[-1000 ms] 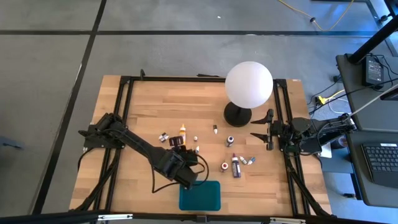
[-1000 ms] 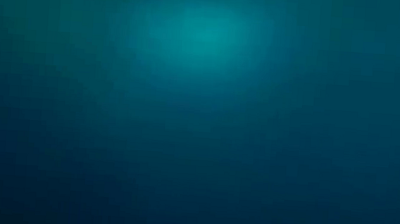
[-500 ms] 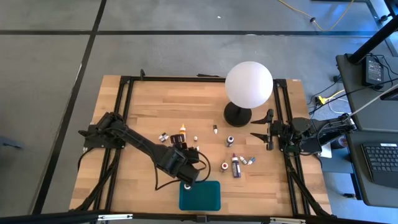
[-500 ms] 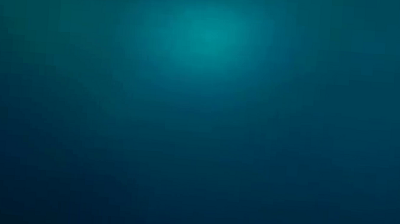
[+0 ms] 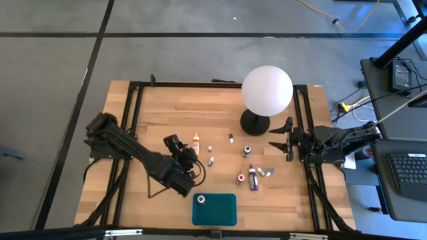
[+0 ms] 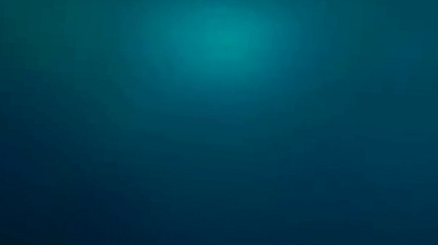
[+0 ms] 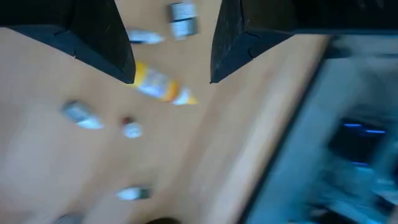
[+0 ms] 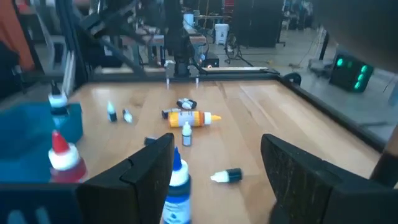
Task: Pick & Place food coloring
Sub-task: Put the large blue food coloring bottle into the blue bin
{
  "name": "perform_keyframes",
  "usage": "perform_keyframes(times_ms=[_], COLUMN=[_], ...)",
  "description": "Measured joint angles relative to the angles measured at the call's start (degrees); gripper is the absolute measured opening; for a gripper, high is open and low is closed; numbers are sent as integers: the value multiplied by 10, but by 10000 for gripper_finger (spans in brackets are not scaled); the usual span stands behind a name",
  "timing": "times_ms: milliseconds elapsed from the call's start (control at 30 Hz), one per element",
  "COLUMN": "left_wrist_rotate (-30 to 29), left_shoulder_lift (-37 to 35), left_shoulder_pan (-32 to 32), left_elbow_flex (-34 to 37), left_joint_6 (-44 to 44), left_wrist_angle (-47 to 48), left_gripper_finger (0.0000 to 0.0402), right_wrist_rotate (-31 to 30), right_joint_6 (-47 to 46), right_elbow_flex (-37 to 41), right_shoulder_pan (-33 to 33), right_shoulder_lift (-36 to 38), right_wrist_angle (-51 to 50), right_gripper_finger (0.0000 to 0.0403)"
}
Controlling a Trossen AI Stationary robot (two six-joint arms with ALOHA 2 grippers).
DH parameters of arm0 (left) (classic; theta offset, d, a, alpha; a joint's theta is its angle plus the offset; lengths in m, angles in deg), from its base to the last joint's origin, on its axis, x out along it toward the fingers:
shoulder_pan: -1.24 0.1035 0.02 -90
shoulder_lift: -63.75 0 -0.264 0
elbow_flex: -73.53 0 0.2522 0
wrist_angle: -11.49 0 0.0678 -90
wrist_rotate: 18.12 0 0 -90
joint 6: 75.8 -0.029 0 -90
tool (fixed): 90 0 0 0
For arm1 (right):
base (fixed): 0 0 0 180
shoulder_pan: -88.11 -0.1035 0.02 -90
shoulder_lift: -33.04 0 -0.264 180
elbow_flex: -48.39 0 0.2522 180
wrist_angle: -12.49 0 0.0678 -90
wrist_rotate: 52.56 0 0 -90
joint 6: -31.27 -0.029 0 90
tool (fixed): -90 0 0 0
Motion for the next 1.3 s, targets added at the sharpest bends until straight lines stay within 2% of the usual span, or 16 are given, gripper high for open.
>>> perform_keyframes(times_ms=[100,200,267,333,500,633,800,900,1067,1300], left_wrist_rotate=[67,141,168,162,95,95,162,165,159,160], left_shoulder_lift=[-49,-93,-119,-151,-252,-323,-379,-395,-399,-399], left_shoulder_pan=[5,5,5,7,10,10,16,16,16,16], left_elbow_flex=[66,132,174,214,327,434,559,619,681,695], left_joint_6=[-71,-186,-253,-271,-249,-298,-394,-454,-496,-494], left_wrist_angle=[-159,-349,-433,-467,-526,-676,-886,-983,-1077,-1082], left_gripper_finger=[206,207,207,205,204,207,205,203,206,204], right_wrist_rotate=[24,75,88,90,90,89,69,47,20,19], right_joint_6=[-10,27,40,44,42,47,57,35,-20,-54], right_elbow_flex=[0,0,0,0,-24,-77,-174,-229,-280,-309], right_shoulder_pan=[0,0,0,0,0,0,0,0,0,0], right_shoulder_lift=[0,0,-1,-8,-64,-154,-308,-404,-541,-656], right_wrist_angle=[13,39,56,72,56,45,-3,-40,-61,-52], right_gripper_finger=[243,243,243,243,243,243,243,243,243,243])
